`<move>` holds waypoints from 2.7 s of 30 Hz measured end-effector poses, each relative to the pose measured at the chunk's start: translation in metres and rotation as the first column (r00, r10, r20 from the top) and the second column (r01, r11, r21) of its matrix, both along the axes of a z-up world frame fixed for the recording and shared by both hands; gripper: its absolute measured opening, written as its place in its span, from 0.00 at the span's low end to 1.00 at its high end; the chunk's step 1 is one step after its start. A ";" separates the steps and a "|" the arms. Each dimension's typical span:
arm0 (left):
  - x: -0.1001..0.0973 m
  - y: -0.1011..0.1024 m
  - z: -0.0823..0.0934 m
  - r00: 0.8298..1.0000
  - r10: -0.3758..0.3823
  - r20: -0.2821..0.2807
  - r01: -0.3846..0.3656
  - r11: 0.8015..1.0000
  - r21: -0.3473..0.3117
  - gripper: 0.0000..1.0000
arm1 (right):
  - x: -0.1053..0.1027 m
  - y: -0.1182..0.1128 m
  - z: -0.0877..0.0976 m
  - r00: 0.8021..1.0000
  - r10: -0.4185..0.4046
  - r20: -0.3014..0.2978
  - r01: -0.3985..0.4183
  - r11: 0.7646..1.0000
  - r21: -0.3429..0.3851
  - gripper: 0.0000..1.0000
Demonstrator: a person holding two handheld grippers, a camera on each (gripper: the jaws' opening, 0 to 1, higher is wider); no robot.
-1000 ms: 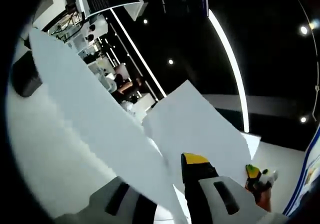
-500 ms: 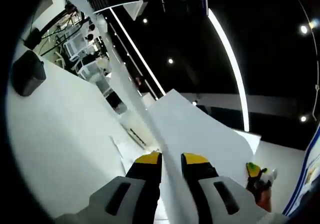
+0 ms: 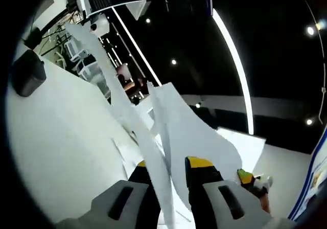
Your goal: Organize the stack of printing papers by aligning and flattening the scattered papers on the table
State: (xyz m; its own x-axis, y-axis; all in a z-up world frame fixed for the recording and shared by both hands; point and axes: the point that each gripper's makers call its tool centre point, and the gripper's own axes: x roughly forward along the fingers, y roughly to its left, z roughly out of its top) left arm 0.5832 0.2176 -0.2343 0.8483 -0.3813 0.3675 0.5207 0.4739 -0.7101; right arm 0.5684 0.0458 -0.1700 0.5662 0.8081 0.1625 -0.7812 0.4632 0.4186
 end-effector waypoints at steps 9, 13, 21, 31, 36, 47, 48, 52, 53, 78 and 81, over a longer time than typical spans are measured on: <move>0.000 -0.001 0.000 1.000 -0.002 0.000 0.002 1.000 0.002 0.20 | 0.001 0.006 -0.016 0.996 -0.022 -0.082 0.028 0.997 0.078 0.00; 0.000 -0.004 -0.001 1.000 -0.006 0.002 0.006 1.000 0.009 0.20 | 0.001 0.012 -0.019 0.994 -0.023 -0.109 0.036 0.992 0.120 0.00; 0.000 -0.002 -0.002 1.000 -0.006 0.004 0.005 1.000 0.008 0.20 | -0.005 0.028 -0.028 0.990 -0.012 -0.138 0.030 0.991 0.131 0.00; 0.000 -0.002 -0.001 1.000 -0.006 0.006 0.006 1.000 0.007 0.20 | -0.020 0.053 -0.039 0.989 0.037 -0.143 -0.021 0.994 0.108 0.00; 0.000 -0.002 0.000 1.000 -0.007 0.007 0.007 1.000 0.000 0.20 | -0.023 0.060 -0.046 0.987 0.050 -0.152 -0.036 0.995 0.092 0.00; -0.002 -0.002 0.001 1.000 -0.005 0.011 0.005 1.000 -0.007 0.19 | -0.036 0.075 -0.068 0.972 0.130 -0.193 -0.132 0.991 0.003 0.00; -0.002 -0.001 0.001 1.000 -0.003 0.011 0.003 1.000 -0.009 0.19 | -0.037 0.075 -0.069 0.973 0.131 -0.192 -0.135 0.991 -0.007 0.00; -0.002 -0.001 0.001 1.000 -0.003 0.009 0.004 1.000 -0.015 0.18 | -0.042 0.078 -0.080 0.974 0.143 -0.175 -0.161 0.982 -0.096 0.00; -0.002 -0.001 0.001 1.000 -0.003 0.009 0.003 1.000 -0.015 0.18 | -0.043 0.078 -0.081 0.974 0.145 -0.171 -0.166 0.980 -0.111 0.00; 0.001 0.003 -0.001 1.000 0.001 0.006 -0.001 1.000 -0.023 0.18 | -0.044 0.075 -0.095 0.971 0.151 -0.185 -0.180 0.972 -0.149 0.00; 0.001 0.004 -0.002 1.000 0.005 0.006 -0.005 1.000 -0.024 0.18 | -0.043 0.075 -0.096 0.971 0.150 -0.187 -0.179 0.972 -0.149 0.00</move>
